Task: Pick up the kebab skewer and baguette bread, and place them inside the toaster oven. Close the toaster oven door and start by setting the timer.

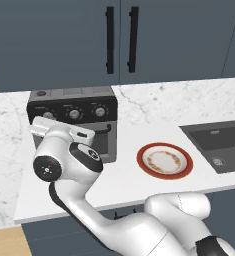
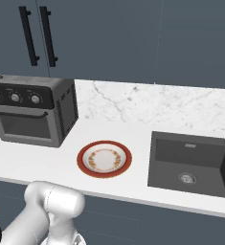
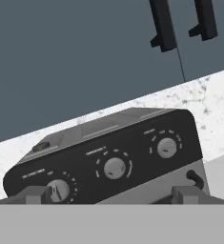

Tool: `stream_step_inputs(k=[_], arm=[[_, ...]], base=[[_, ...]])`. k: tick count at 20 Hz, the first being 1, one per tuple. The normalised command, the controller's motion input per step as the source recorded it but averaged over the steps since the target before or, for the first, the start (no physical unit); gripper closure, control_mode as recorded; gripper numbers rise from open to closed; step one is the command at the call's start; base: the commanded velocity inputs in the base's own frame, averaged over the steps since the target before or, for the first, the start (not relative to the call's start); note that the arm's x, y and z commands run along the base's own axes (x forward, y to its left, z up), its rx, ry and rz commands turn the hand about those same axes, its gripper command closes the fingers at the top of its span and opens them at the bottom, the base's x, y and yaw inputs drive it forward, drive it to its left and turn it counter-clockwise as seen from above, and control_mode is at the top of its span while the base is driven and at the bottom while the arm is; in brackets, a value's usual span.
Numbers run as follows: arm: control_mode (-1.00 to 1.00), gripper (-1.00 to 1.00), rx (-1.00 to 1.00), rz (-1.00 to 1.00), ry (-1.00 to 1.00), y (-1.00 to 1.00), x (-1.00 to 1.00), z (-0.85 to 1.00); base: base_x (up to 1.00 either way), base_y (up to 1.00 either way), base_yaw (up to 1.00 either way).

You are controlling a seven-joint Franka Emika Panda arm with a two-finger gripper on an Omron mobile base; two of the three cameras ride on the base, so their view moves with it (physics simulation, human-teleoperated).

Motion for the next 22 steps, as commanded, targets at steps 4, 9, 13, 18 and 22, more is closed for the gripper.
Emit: stream_step_inputs(k=[4,9,13,18,22], arm=[[-1.0,-1.0,-0.14,0.06,0.01,0.06,0.35,-0.18],[-1.0,-1.0,-0.11,0.05,-0.02,0.23,0.21,-0.11],[-1.0,-1.0,-0.03,0.03,-0.16,0.4,0.06,-0.17],[-1.0,-1.0,0.0,0.01,-0.11,0.07,0.08,0.0],[-1.0,-1.0,0.0,0.0,0.0,0.0,0.27,0.0]], base=[[0.0,0.0,0.0],[0.0,0.0,0.0],[0.0,0.0,0.0],[0.0,0.0,0.0],[0.0,0.0,0.0]])
